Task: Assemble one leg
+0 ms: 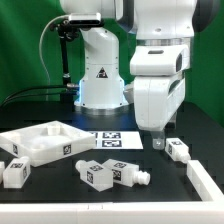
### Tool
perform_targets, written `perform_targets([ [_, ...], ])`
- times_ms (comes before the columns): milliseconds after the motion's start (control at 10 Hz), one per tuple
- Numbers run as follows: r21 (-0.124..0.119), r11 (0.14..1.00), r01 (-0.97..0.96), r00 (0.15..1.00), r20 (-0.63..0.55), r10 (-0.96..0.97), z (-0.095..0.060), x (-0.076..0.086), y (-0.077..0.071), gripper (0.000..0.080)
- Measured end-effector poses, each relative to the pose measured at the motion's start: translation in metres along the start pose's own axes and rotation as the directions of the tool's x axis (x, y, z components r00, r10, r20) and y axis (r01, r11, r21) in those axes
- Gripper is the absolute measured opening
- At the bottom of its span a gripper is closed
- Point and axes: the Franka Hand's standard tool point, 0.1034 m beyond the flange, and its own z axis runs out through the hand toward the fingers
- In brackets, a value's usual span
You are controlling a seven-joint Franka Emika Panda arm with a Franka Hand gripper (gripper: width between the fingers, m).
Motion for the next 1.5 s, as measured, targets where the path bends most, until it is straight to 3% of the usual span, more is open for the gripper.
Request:
perform_targets([
  [500, 0.005, 1.0, -0.001, 1.0, -0.005, 0.001, 0.001, -0.002, 0.001, 0.0649],
  [600, 0.014, 1.0, 0.007, 1.0, 0.007, -0.007, 0.005, -0.022, 0.004, 0.0649],
  [1000, 0.025, 1.0, -0.008, 1.0, 0.004, 0.008, 0.051, -0.067, 0.008, 0.0649],
  [1200, 0.042, 0.999, -0.018, 1.0, 0.005, 0.018, 0.072, -0.072, 0.006, 0.0649],
  [1400, 0.05, 0.999, -0.021, 1.0, 0.008, 0.02, 0.076, -0.073, 0.007, 0.0649],
  [1500, 0.05, 0.999, -0.021, 1.0, 0.009, 0.021, 0.077, -0.073, 0.007, 0.0528],
])
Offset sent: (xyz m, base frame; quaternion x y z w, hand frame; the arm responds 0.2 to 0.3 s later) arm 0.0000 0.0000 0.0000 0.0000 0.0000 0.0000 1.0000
